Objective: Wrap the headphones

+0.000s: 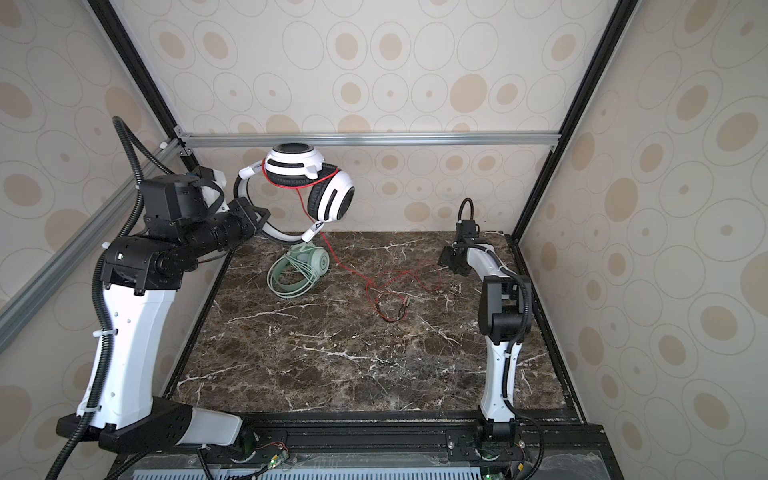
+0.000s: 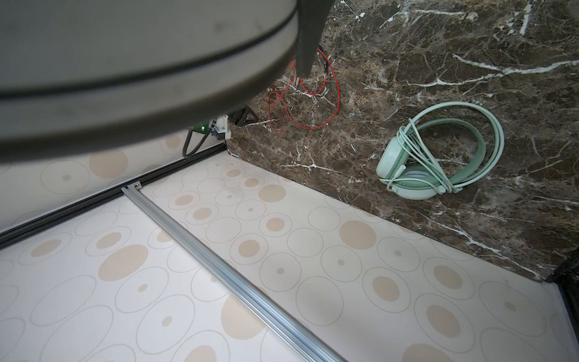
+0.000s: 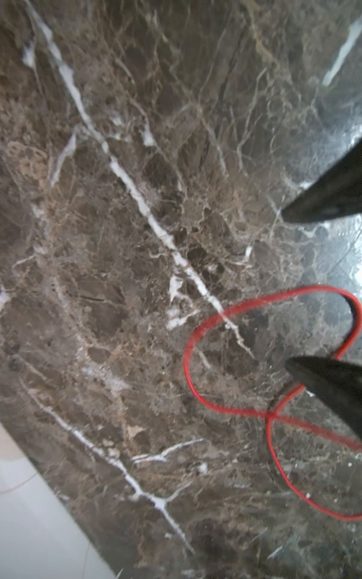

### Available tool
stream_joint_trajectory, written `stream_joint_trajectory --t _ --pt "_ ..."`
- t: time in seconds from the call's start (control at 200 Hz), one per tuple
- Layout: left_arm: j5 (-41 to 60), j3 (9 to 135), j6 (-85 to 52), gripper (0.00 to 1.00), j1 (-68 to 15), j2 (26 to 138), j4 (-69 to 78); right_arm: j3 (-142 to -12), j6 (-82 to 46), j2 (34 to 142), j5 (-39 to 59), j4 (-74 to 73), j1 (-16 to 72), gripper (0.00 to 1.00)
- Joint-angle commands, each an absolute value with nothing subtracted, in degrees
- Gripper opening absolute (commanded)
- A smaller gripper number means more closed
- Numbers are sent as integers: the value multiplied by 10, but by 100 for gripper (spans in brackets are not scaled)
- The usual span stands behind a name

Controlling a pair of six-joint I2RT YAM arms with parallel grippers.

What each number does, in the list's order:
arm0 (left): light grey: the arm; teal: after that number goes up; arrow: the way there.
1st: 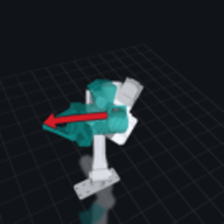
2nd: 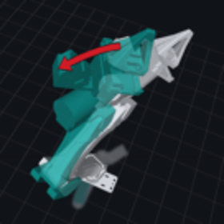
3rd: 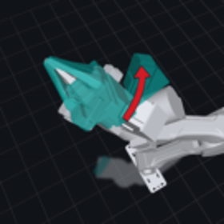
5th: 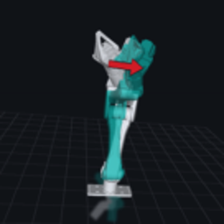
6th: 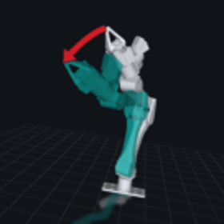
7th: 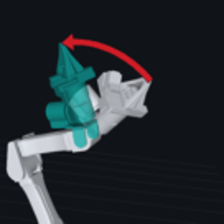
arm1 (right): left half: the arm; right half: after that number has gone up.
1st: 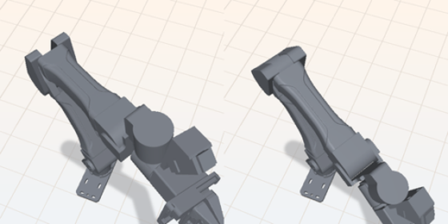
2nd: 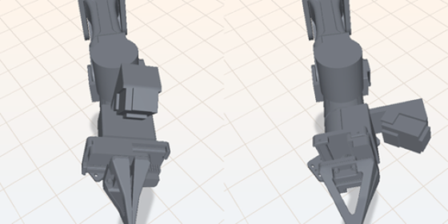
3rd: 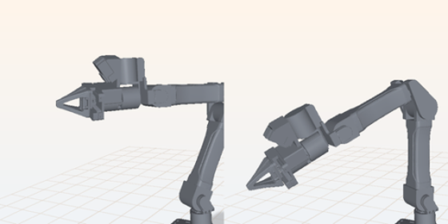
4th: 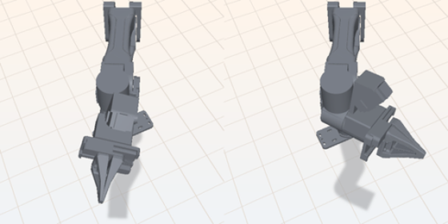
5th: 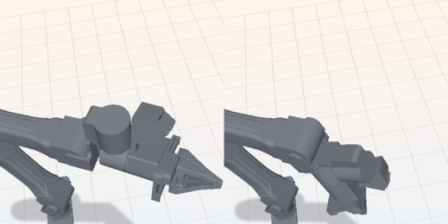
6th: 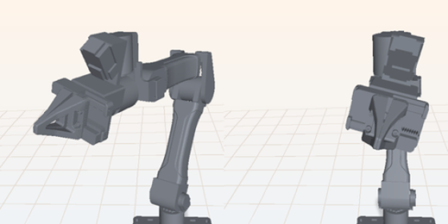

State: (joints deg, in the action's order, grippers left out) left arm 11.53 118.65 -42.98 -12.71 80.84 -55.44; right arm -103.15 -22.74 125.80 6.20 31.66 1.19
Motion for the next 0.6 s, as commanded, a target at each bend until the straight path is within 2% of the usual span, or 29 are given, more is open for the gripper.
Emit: stream_joint_trajectory --t 0.0,0.105,0.29,0.39,0.465,0.535,0.595 --pt "145 1200 -435 0 -121 799 -524 -990 -187 1201 62 339 10 87" --pt "152 1180 -441 0 -121 796 -506 -936 -213 1132 148 302 10 85" --pt "159 1162 -449 0 -122 795 -487 -818 -290 1044 395 137 38 82" --pt "164 1156 -452 0 -122 795 -480 -771 -374 1028 447 51 93 81" --pt "166 1149 -455 0 -122 793 -471 -730 -481 1030 476 -73 146 80" --pt "168 1147 -457 0 -121 793 -467 -701 -570 1041 482 -198 199 79" --pt "171 1148 -457 0 -121 794 -466 -703 -581 1050 473 -232 232 77"
